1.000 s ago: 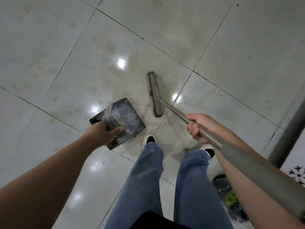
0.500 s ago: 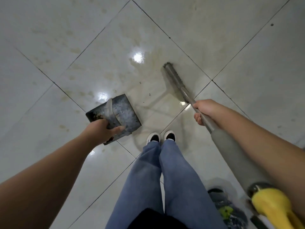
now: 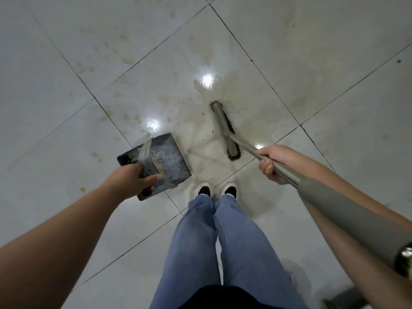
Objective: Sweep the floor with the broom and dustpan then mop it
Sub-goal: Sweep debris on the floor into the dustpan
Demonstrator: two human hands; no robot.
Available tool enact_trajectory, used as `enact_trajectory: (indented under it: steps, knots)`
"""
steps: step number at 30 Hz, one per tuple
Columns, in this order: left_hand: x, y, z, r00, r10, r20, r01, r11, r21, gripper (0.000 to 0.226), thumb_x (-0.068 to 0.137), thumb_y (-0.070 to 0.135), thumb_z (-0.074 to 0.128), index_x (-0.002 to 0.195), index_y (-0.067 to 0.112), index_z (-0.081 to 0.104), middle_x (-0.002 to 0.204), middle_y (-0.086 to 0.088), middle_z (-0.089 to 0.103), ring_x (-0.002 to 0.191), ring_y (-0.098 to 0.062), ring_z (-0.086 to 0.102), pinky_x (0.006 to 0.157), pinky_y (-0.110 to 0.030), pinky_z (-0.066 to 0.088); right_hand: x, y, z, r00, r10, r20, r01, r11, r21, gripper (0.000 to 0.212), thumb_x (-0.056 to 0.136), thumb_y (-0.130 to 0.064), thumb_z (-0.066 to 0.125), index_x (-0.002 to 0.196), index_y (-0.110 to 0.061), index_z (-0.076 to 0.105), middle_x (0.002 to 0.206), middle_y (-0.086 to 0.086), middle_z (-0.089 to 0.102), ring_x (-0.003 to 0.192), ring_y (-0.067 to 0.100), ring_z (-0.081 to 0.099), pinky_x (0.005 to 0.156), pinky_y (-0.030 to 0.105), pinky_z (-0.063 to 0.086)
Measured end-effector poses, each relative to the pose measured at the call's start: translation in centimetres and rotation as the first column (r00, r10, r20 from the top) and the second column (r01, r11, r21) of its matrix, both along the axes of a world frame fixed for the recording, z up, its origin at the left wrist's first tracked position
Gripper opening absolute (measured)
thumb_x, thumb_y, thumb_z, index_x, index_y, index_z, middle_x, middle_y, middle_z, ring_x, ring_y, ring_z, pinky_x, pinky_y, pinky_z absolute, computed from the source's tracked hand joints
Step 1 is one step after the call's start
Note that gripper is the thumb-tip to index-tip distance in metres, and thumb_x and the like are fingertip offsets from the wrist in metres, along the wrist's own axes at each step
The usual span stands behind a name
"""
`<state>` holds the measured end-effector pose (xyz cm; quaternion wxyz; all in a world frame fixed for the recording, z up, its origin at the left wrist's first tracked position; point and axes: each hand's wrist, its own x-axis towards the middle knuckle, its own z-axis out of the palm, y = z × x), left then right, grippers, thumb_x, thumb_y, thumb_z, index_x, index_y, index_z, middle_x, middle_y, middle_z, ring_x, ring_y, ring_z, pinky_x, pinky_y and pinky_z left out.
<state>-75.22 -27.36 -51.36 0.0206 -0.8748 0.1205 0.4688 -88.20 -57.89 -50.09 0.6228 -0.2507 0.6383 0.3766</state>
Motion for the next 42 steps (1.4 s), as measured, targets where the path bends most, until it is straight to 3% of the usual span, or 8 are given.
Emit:
enact_trajectory:
  steps: [7,12,17,23,26,31,40,42]
  knots:
    - [-0.3,-0.8,-1.7,0.999,0.028,-0.020,-0.028,0.999,-0.020,0.050,0.078,0.059,0.058,0.068,0.010,0.057,0.064,-0.006,0.061,0.061,-0.018,0.058,0.056,-0.027,0.045,1.4,-1.7,0.5,0.953,0.284,0.107,-0.244,0.926,-0.286,0.007,0.099,-0.021,0.040,0.103,-0.021,0.046,0.056,0.007,0.036,0.016,0.006,0.029,0.029,0.005,0.028]
    - [-1.0,-0.8,-4.5,0.998,0.067,-0.003,-0.068,0.996,-0.052,0.060,0.077,0.060,0.059,0.080,0.000,0.060,0.077,-0.018,0.067,0.071,-0.029,0.063,0.065,-0.035,0.050,3.3,-0.6,-2.7,0.838,0.530,0.126,-0.421,0.776,-0.469,0.026,0.099,-0.014,0.038,0.124,-0.013,0.045,0.058,0.009,0.037,0.016,0.008,0.034,0.031,0.012,0.037]
    - [1.2,-0.8,-6.3,0.986,0.157,0.056,-0.149,0.981,-0.123,0.065,0.076,0.066,0.052,0.094,0.005,0.062,0.087,-0.015,0.066,0.080,-0.029,0.062,0.074,-0.039,0.055,5.5,2.8,-5.0,0.820,0.568,0.076,-0.490,0.763,-0.421,0.018,0.098,-0.012,0.039,0.115,-0.017,0.043,0.060,0.009,0.041,0.020,0.011,0.039,0.032,0.013,0.039]
    - [1.7,1.6,-6.6,0.952,0.305,-0.017,-0.303,0.938,-0.170,0.054,0.074,0.067,0.052,0.083,0.014,0.058,0.080,-0.007,0.064,0.072,-0.023,0.059,0.073,-0.037,0.052,2.9,8.1,-4.5,0.847,0.510,0.148,-0.459,0.843,-0.278,0.034,0.092,-0.003,0.036,0.109,-0.031,0.032,0.055,0.005,0.035,0.020,0.007,0.035,0.031,0.012,0.035]
    - [0.3,3.7,-6.4,0.948,0.315,-0.048,-0.318,0.931,-0.177,0.049,0.078,0.064,0.053,0.076,0.015,0.058,0.069,-0.002,0.059,0.064,-0.018,0.056,0.061,-0.030,0.047,0.7,12.0,-2.7,0.833,0.522,0.183,-0.505,0.853,-0.136,0.033,0.090,-0.001,0.036,0.098,-0.033,0.037,0.043,0.002,0.037,0.022,0.007,0.033,0.032,0.012,0.034]
    - [-1.2,6.3,-6.1,0.933,0.356,-0.048,-0.358,0.917,-0.178,0.045,0.081,0.060,0.053,0.075,0.016,0.057,0.064,0.000,0.056,0.055,-0.013,0.049,0.045,-0.023,0.035,-0.6,15.2,0.3,0.868,0.437,0.235,-0.454,0.891,0.018,0.035,0.093,-0.002,0.035,0.114,-0.028,0.042,0.031,-0.004,0.034,0.022,0.003,0.030,0.030,0.007,0.029]
    - [-1.7,7.9,-5.8,0.918,0.389,-0.082,-0.397,0.900,-0.181,0.057,0.078,0.061,0.057,0.088,0.005,0.063,0.070,-0.006,0.060,0.064,-0.019,0.055,0.062,-0.031,0.045,1.0,10.2,4.0,0.896,0.431,0.107,-0.418,0.900,-0.124,0.045,0.097,-0.011,0.040,0.137,-0.032,0.036,0.031,-0.002,0.035,0.019,0.003,0.027,0.028,0.004,0.025]
    - [-1.9,7.8,-5.6,0.897,0.433,-0.088,-0.442,0.875,-0.198,0.049,0.078,0.060,0.058,0.081,0.011,0.061,0.067,-0.001,0.059,0.055,-0.012,0.057,0.052,-0.024,0.044,2.0,9.7,3.6,0.879,0.466,0.098,-0.445,0.878,-0.178,0.046,0.097,-0.011,0.041,0.139,-0.030,0.034,0.030,-0.002,0.034,0.019,0.003,0.028,0.029,0.003,0.026]
